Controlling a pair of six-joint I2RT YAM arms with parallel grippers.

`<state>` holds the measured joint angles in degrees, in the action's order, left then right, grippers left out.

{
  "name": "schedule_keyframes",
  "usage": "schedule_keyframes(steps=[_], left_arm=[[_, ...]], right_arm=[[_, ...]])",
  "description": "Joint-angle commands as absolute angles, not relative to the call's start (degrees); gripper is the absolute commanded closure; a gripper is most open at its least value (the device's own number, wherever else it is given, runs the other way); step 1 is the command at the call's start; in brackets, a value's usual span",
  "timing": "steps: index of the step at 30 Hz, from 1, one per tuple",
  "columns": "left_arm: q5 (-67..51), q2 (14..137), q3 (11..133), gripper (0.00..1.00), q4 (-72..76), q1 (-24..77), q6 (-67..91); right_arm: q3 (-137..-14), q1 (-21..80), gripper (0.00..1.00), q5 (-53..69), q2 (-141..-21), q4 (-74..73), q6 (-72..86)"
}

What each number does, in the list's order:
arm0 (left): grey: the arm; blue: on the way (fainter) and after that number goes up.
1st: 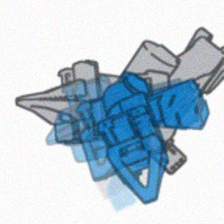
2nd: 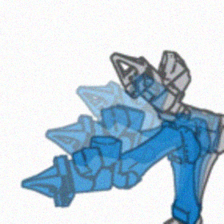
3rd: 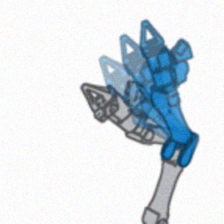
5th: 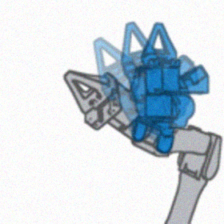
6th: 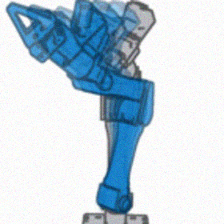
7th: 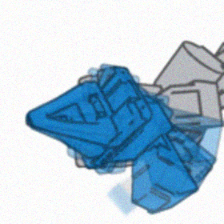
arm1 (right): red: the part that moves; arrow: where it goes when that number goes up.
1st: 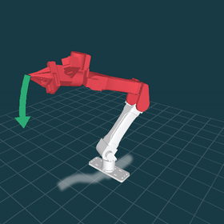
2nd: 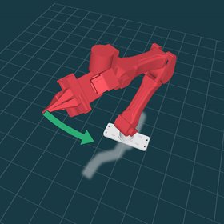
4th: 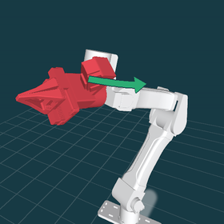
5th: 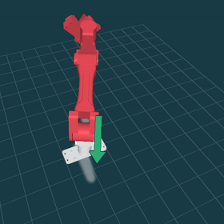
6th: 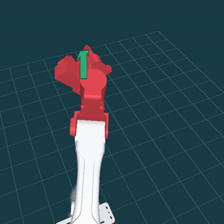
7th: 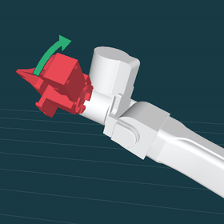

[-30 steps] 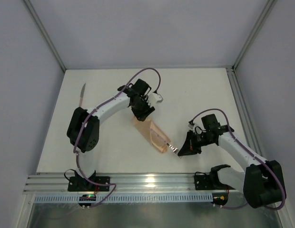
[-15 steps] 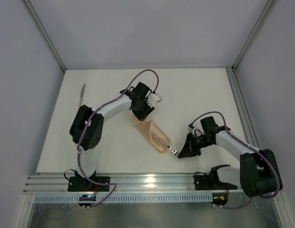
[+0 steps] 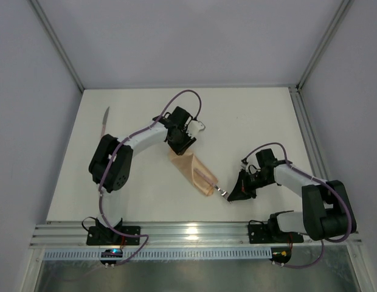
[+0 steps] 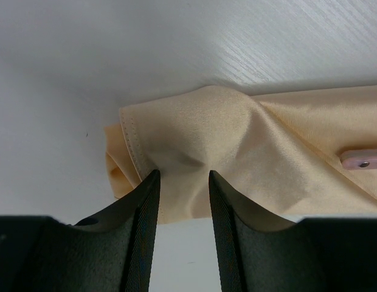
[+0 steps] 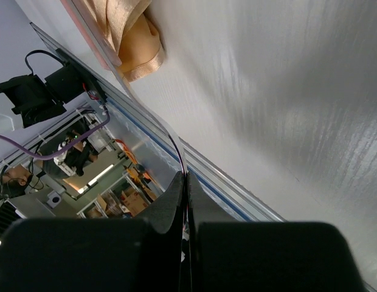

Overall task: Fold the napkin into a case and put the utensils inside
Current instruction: Stuff the fork into the folded napkin.

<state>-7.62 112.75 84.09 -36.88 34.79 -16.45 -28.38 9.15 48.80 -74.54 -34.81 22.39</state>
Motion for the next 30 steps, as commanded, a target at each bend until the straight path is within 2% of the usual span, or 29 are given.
schedule_keyframes(steps=[1, 19, 30], left_arm=[[-8.43, 110.65, 83.50, 0.60, -34.81, 34.54, -15.56], [-9.58, 111.01, 83.67, 0.59, -33.66, 34.54, -15.64], [-9.67, 110.83, 83.67, 0.59, -33.22, 34.54, -15.56]], right_arm=[[-30.06, 8.79, 0.97, 49.31, -76.63, -32.26, 21.80], [-43.41, 9.05, 0.97, 49.31, -91.31, -39.90, 16.09], [-44.21, 9.14, 0.97, 46.58, -87.55, -42.10, 17.66]])
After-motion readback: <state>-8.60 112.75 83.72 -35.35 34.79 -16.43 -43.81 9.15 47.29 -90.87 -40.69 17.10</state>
